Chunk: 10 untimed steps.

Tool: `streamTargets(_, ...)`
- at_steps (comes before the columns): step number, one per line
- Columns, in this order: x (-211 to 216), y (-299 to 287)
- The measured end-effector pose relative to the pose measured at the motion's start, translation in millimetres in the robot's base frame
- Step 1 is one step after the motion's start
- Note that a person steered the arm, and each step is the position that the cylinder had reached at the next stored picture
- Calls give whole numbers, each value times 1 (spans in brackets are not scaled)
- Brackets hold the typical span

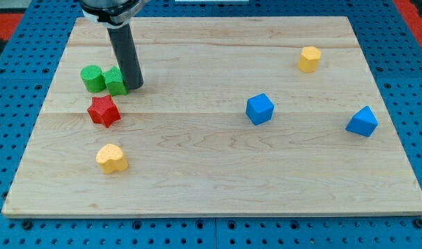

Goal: Move the red circle diagonally to the green star

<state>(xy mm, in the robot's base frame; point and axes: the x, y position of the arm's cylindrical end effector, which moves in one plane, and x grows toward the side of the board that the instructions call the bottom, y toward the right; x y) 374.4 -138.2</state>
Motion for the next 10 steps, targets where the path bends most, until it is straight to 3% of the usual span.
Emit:
streamTargets(3, -8, 8)
streamTargets(7, -3, 102)
streamTargets(8, -29, 104)
streamTargets(10, -134, 102)
